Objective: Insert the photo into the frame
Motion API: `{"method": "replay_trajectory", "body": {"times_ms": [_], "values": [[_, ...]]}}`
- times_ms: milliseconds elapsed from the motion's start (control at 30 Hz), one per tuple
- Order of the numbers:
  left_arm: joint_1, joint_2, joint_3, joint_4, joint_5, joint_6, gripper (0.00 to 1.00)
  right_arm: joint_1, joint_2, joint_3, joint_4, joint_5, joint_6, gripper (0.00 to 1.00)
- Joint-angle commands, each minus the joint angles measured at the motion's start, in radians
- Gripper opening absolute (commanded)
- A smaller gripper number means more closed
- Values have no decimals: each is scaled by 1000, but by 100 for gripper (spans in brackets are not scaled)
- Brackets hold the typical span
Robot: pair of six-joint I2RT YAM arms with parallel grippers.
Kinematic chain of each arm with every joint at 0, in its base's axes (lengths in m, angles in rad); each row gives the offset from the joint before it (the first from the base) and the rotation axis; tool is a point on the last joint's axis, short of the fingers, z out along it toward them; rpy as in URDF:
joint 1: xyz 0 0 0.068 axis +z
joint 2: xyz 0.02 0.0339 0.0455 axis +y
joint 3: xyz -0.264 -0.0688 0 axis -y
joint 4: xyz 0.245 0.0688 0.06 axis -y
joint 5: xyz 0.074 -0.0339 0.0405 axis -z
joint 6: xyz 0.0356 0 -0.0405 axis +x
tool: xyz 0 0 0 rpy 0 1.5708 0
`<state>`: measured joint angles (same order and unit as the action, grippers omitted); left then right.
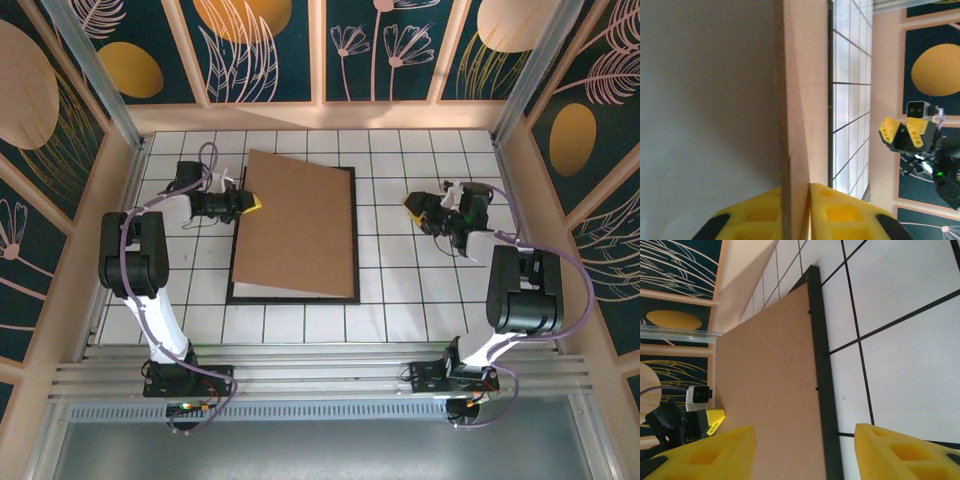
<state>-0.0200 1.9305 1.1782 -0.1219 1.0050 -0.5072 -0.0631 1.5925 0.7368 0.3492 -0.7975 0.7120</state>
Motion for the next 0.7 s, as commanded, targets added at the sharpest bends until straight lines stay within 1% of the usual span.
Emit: {"method": "replay_trajectory", "body": {"times_ms": [0,33,133,200,400,500,667], "values": [[-51,5,-38,111,-52,-59,19,18,-15,16,-33,25,-22,55],[-57,7,-46,126,-60,-70,19,20,-16,18,-37,28,-24,55],[-68,6,-62,149,-82,-80,28,30,-13,25,-49,39,-29,55],[-67,5,-69,147,-98,-75,35,38,-10,27,-53,48,-30,55],[-67,-5,-89,107,-149,-29,53,62,7,35,-62,70,-33,55],[-67,-17,-99,90,-171,-9,58,74,16,41,-67,78,-32,55],[-72,-20,-98,63,-196,19,63,94,26,50,-72,93,-27,55]]}}
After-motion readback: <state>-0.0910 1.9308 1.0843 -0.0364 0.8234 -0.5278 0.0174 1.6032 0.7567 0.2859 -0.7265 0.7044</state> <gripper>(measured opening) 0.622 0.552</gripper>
